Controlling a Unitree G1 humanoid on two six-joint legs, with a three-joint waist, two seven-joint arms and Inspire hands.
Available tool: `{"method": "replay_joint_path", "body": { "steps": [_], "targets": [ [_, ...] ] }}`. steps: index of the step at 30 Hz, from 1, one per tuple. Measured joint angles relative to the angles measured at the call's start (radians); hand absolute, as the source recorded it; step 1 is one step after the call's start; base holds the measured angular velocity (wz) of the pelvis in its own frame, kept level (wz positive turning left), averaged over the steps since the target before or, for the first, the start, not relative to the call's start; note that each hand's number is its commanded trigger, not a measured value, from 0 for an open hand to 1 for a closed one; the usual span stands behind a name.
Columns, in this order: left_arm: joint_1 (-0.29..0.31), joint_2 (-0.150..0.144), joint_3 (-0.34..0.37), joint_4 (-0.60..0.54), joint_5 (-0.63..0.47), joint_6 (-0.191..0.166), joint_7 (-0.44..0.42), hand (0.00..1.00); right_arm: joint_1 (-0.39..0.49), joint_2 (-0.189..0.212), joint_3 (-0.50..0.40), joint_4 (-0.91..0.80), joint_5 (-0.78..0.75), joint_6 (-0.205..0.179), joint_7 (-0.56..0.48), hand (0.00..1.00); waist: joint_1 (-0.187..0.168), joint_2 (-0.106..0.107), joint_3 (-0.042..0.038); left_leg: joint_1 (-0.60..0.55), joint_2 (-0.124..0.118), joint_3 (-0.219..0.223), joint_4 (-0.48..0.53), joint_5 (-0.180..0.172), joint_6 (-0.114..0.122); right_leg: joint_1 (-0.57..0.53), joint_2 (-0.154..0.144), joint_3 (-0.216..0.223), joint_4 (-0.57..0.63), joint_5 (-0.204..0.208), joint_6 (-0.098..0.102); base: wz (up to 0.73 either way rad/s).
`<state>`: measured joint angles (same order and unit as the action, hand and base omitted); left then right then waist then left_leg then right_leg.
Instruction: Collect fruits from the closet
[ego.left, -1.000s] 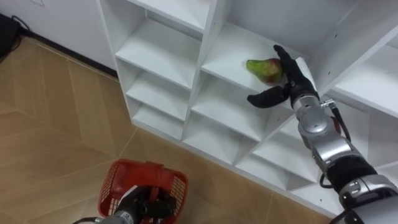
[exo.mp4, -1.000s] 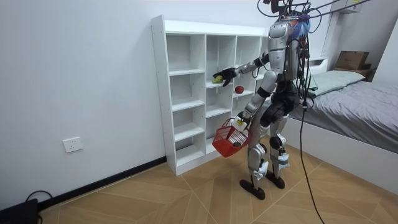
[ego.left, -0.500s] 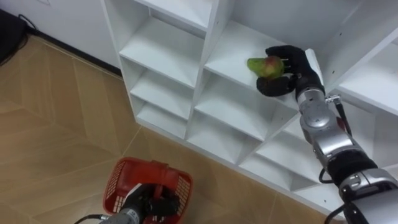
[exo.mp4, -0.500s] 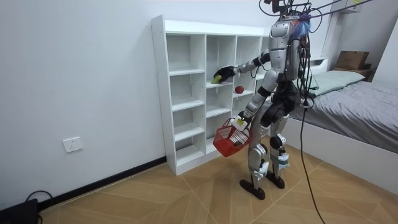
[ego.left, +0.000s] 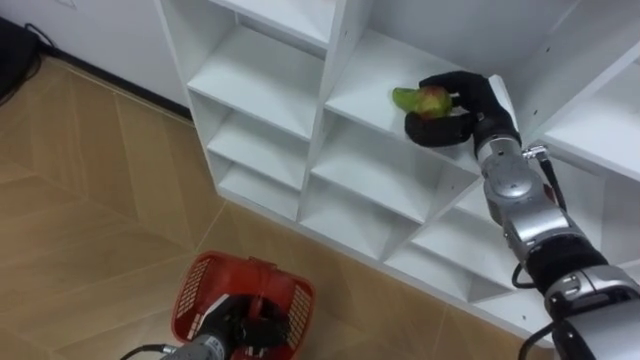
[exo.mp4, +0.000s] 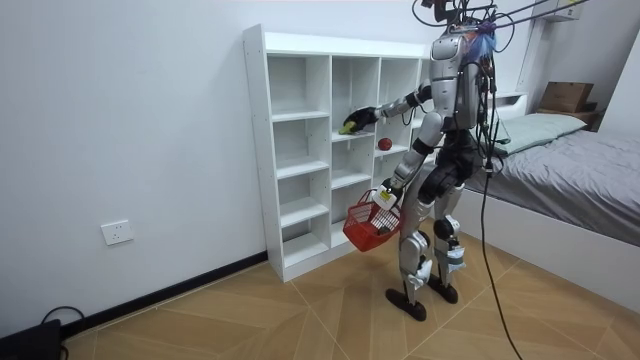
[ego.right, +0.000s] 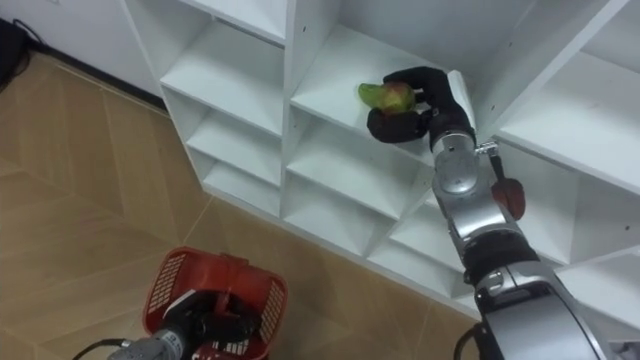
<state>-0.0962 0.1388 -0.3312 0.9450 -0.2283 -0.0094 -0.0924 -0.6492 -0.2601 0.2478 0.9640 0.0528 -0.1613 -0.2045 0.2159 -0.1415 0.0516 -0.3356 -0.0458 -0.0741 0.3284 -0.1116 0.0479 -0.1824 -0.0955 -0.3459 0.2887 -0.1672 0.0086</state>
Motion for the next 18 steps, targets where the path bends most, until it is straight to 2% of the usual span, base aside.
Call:
{"method": "replay_joint_path", "body": {
  "steps": [3, 9, 13, 18],
  "targets": [
    [0.000, -0.001, -0.009, 0.000, 0.000, 0.000, 0.001, 1.00, 0.000, 0.000, 0.000, 0.000, 0.001, 0.000, -0.001, 1.00, 0.000, 0.007, -0.0008, 0.001, 0.000, 0.001, -0.001, 0.001, 0.001, 0.000, -0.001, 0.000, 0.000, 0.000, 0.000, 0.00],
    [0.000, -0.001, -0.008, 0.000, 0.000, 0.000, 0.002, 1.00, 0.000, 0.000, 0.001, -0.002, 0.004, -0.001, -0.001, 1.00, 0.001, 0.007, -0.0008, 0.006, 0.000, 0.006, -0.011, 0.005, 0.001, -0.001, -0.002, 0.003, 0.000, 0.000, 0.000, -0.01],
    [-0.002, -0.003, -0.006, 0.000, -0.038, -0.001, 0.017, 1.00, 0.003, 0.001, 0.005, -0.032, 0.010, 0.014, 0.012, 1.00, -0.009, 0.007, -0.0008, 0.007, 0.000, 0.012, -0.007, 0.006, 0.002, -0.002, -0.004, 0.008, 0.002, 0.000, 0.001, -0.02],
    [-0.010, -0.013, -0.009, 0.010, -0.055, -0.027, 0.046, 1.00, 0.013, 0.010, 0.008, -0.077, 0.010, 0.021, 0.037, 1.00, -0.027, 0.008, -0.0007, 0.014, 0.000, 0.024, -0.007, 0.005, 0.003, 0.000, -0.006, 0.013, 0.003, 0.000, 0.001, -0.04]
  ]
}}
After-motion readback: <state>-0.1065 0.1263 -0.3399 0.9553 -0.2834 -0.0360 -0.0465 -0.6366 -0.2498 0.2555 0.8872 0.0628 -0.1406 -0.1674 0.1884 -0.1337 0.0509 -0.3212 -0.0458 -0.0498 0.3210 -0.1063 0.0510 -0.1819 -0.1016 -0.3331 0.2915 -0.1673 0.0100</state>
